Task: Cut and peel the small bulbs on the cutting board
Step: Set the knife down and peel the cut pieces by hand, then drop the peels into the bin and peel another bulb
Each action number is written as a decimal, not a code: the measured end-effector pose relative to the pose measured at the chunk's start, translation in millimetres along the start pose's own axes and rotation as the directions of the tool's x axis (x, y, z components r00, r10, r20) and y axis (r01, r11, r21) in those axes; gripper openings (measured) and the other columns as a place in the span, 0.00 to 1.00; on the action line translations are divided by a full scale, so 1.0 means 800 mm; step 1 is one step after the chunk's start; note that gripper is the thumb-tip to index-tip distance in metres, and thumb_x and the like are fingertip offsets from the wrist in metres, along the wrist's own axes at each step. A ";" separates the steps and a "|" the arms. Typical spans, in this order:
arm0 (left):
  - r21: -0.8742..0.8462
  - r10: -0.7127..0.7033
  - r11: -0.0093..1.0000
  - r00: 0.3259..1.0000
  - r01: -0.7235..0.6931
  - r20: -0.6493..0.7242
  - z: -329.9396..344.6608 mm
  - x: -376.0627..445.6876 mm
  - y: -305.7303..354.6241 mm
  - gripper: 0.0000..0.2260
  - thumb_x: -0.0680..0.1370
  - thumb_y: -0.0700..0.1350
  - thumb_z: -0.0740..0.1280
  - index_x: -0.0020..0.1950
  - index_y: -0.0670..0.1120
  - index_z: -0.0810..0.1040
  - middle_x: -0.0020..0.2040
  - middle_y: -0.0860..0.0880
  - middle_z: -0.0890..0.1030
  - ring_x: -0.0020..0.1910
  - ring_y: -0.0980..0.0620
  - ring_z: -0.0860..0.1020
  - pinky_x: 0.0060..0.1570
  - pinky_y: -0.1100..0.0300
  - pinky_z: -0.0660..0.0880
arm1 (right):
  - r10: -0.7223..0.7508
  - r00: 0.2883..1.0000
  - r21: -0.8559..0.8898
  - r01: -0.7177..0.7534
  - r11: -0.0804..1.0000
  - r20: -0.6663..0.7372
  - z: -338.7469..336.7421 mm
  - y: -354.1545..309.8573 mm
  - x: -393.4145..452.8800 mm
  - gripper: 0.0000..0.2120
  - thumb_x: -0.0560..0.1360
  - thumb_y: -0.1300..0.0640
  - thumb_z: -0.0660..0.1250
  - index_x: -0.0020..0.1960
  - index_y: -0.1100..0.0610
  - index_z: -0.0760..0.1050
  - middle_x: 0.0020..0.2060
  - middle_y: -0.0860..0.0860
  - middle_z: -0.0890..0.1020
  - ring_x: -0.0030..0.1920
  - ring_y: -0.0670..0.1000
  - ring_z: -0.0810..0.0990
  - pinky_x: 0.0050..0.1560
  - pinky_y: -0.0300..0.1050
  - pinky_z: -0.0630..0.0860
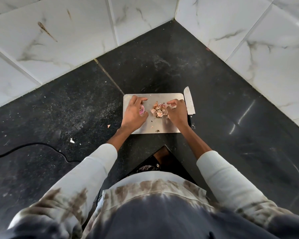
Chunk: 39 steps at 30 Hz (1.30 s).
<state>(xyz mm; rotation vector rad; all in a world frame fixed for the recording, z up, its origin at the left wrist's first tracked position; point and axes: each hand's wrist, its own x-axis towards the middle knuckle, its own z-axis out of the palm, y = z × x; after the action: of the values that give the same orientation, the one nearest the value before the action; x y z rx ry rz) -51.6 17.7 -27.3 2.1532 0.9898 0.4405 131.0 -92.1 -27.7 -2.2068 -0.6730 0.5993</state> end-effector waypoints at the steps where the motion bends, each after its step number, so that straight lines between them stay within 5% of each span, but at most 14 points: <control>1: -0.010 0.020 1.000 1.000 -0.020 0.016 0.002 0.002 0.010 0.23 0.78 0.40 0.73 0.73 0.47 0.76 0.66 0.49 0.74 0.59 0.54 0.77 0.64 0.56 0.81 | -0.002 1.000 -0.005 0.002 1.000 0.001 0.001 0.001 -0.001 0.09 0.82 0.62 0.67 0.61 0.55 0.81 0.60 0.51 0.75 0.48 0.43 0.77 0.39 0.25 0.71; 4: 0.012 -0.001 1.000 0.999 0.001 0.050 0.016 0.009 0.027 0.20 0.82 0.39 0.68 0.74 0.45 0.76 0.70 0.47 0.75 0.61 0.52 0.80 0.64 0.54 0.82 | 0.017 1.000 -0.005 -0.017 1.000 -0.013 0.008 0.007 -0.002 0.15 0.83 0.63 0.61 0.67 0.55 0.78 0.65 0.54 0.73 0.63 0.52 0.77 0.63 0.41 0.76; 6: 0.023 -0.069 0.997 0.995 0.067 0.068 0.026 0.011 0.033 0.19 0.84 0.42 0.67 0.76 0.44 0.74 0.74 0.47 0.74 0.67 0.48 0.80 0.67 0.52 0.80 | 0.027 1.000 -0.020 -0.027 0.999 -0.012 0.011 0.013 -0.002 0.18 0.83 0.63 0.58 0.70 0.55 0.77 0.67 0.55 0.72 0.69 0.55 0.75 0.70 0.53 0.75; 10: 0.052 -0.179 0.984 0.968 0.172 0.177 0.045 0.015 0.044 0.22 0.86 0.43 0.63 0.79 0.39 0.69 0.80 0.41 0.69 0.75 0.42 0.73 0.74 0.49 0.72 | 0.077 0.993 -0.023 -0.075 0.997 0.093 0.015 0.024 0.003 0.19 0.84 0.59 0.58 0.74 0.55 0.74 0.69 0.56 0.69 0.69 0.59 0.73 0.72 0.59 0.73; 14: 0.010 -0.256 0.966 0.944 0.259 0.208 0.061 0.024 0.054 0.19 0.86 0.41 0.63 0.77 0.39 0.71 0.77 0.41 0.69 0.72 0.42 0.75 0.73 0.50 0.74 | 0.075 0.973 -0.040 -0.068 0.997 0.219 0.026 0.035 0.013 0.20 0.83 0.53 0.59 0.73 0.52 0.73 0.67 0.52 0.66 0.67 0.61 0.73 0.65 0.65 0.78; 19: -0.116 -0.355 0.911 0.896 0.395 0.265 0.075 0.038 0.055 0.13 0.85 0.44 0.66 0.69 0.45 0.79 0.69 0.45 0.79 0.64 0.48 0.80 0.69 0.52 0.80 | 0.039 0.952 -0.060 -0.022 0.998 0.304 0.023 0.008 0.006 0.19 0.85 0.51 0.60 0.74 0.56 0.72 0.67 0.57 0.66 0.67 0.63 0.73 0.66 0.64 0.77; 22: -0.212 -0.410 0.855 0.866 0.474 0.285 0.078 0.037 0.054 0.09 0.84 0.42 0.66 0.63 0.46 0.81 0.57 0.46 0.85 0.56 0.48 0.84 0.60 0.52 0.84 | 0.039 0.955 -0.049 -0.026 0.998 0.295 0.015 0.001 0.001 0.19 0.84 0.55 0.64 0.73 0.58 0.69 0.67 0.58 0.68 0.65 0.57 0.73 0.66 0.54 0.77; 25: -0.275 -0.435 0.815 0.851 0.511 0.294 0.075 0.026 0.064 0.11 0.86 0.43 0.64 0.67 0.46 0.80 0.58 0.48 0.84 0.57 0.50 0.83 0.56 0.58 0.83 | 0.020 0.966 -0.025 -0.014 1.000 0.257 0.011 0.003 -0.007 0.17 0.83 0.59 0.67 0.70 0.61 0.70 0.64 0.57 0.74 0.63 0.54 0.75 0.57 0.44 0.77; 28: -0.313 -0.467 0.788 0.847 0.529 0.255 0.083 0.013 0.069 0.12 0.86 0.42 0.65 0.68 0.45 0.81 0.59 0.47 0.86 0.56 0.49 0.85 0.60 0.52 0.85 | 0.018 0.973 0.018 -0.023 1.000 0.232 0.011 0.009 -0.021 0.15 0.83 0.60 0.66 0.68 0.61 0.72 0.57 0.54 0.80 0.54 0.50 0.78 0.40 0.30 0.72; 39: -0.452 -0.584 0.722 0.812 0.524 0.010 0.089 -0.072 0.089 0.11 0.85 0.41 0.68 0.65 0.43 0.83 0.59 0.44 0.87 0.56 0.47 0.86 0.60 0.49 0.84 | -0.133 0.969 0.144 0.104 0.984 0.210 -0.005 0.030 -0.081 0.08 0.80 0.62 0.69 0.59 0.61 0.79 0.47 0.50 0.82 0.43 0.40 0.78 0.39 0.23 0.71</control>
<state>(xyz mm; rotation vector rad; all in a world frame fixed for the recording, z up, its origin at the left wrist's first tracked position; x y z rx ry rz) -12.1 -91.4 -25.2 1.3449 1.4023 0.4553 91.2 -148.7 -30.4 -1.9803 -0.8476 0.8087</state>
